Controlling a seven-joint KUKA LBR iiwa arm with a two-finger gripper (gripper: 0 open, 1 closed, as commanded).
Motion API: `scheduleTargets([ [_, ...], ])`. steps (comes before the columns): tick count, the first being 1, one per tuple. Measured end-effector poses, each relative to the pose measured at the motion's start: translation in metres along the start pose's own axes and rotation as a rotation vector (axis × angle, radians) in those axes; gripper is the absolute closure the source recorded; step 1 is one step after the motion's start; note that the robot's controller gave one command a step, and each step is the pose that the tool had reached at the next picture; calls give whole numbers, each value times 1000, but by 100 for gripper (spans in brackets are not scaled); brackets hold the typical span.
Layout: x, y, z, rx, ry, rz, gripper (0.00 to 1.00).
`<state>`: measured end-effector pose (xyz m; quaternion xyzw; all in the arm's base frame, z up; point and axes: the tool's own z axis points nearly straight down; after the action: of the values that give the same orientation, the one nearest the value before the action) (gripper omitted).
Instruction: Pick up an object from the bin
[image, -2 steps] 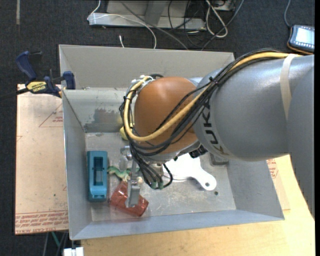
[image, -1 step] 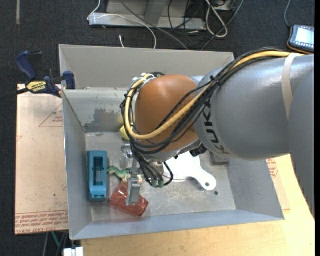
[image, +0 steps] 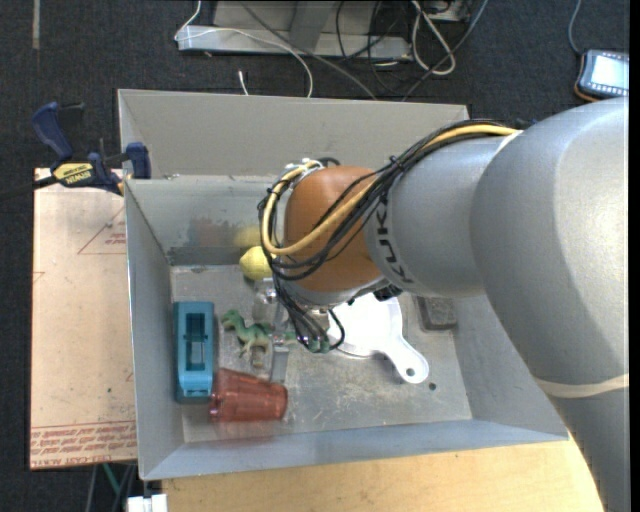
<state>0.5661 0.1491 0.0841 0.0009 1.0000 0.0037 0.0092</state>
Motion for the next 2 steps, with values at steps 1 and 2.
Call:
scheduleTargets([
  [1,10,0,12,5,17,-4,0],
  [2,9,1,5,4,3,-2,0],
])
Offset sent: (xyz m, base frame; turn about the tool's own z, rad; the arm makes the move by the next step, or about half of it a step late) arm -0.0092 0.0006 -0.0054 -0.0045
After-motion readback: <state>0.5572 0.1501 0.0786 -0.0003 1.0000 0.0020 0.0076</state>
